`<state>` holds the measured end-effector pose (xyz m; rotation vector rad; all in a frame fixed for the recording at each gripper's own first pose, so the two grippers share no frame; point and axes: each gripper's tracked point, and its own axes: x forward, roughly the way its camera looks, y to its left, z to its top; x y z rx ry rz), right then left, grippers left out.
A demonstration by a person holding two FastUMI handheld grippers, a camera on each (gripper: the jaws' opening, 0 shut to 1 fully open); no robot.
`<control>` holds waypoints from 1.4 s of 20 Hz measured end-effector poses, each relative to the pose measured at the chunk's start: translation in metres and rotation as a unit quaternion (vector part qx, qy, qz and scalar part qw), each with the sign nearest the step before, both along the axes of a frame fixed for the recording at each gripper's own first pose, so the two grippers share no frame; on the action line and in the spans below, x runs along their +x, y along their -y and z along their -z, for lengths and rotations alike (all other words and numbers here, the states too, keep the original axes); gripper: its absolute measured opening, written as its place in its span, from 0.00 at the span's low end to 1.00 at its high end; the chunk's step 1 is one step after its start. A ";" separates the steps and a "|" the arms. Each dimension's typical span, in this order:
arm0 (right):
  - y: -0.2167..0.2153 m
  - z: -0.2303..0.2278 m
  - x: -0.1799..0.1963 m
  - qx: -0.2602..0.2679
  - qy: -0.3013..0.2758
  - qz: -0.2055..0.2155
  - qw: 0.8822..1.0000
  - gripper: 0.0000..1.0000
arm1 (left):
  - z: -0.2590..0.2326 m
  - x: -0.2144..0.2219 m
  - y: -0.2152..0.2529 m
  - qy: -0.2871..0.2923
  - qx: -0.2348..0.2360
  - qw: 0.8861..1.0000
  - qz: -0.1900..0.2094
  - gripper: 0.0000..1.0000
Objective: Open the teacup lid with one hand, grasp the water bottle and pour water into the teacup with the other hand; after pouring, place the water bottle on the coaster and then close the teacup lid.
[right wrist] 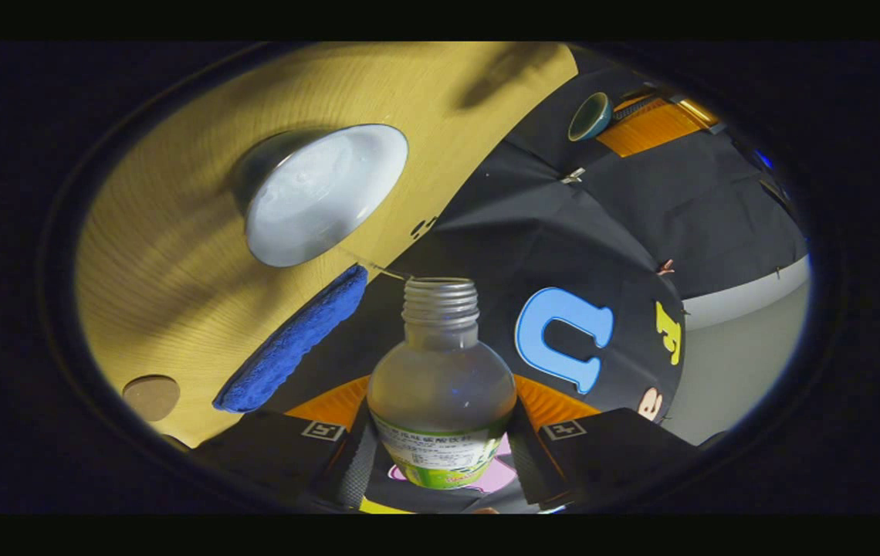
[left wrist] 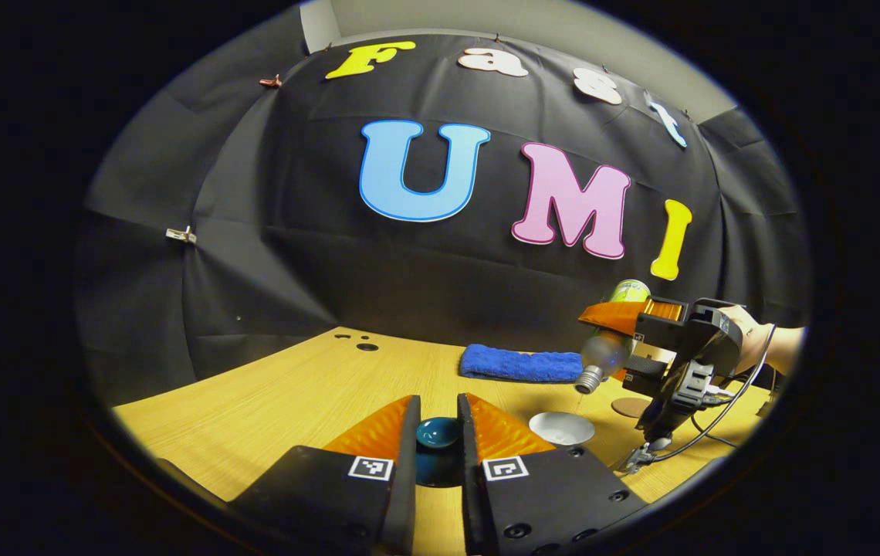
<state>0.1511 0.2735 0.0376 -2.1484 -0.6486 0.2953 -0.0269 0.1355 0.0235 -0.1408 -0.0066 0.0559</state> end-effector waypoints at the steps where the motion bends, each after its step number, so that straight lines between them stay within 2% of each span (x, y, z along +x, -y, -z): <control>1: -0.001 0.000 0.000 -0.001 0.000 -0.001 1.000 0.77 | 0.000 -0.001 -0.001 0.000 0.000 1.000 -0.001 0.28; 19: 0.005 0.002 -0.004 0.018 -0.008 0.006 1.000 0.77 | -0.002 -0.010 -0.009 -0.002 0.005 1.000 -0.016 0.28; 24: 0.017 0.014 -0.008 0.077 -0.067 0.023 0.995 0.77 | -0.006 -0.014 -0.012 -0.001 0.013 1.000 -0.023 0.28; 26: 0.020 0.010 -0.009 0.122 -0.097 0.029 0.987 0.77 | -0.010 -0.018 -0.015 0.000 0.015 0.999 -0.030 0.31; 28: 0.024 0.002 -0.012 0.172 -0.121 0.032 0.977 0.77 | -0.014 -0.022 -0.017 0.002 0.016 0.999 -0.035 0.28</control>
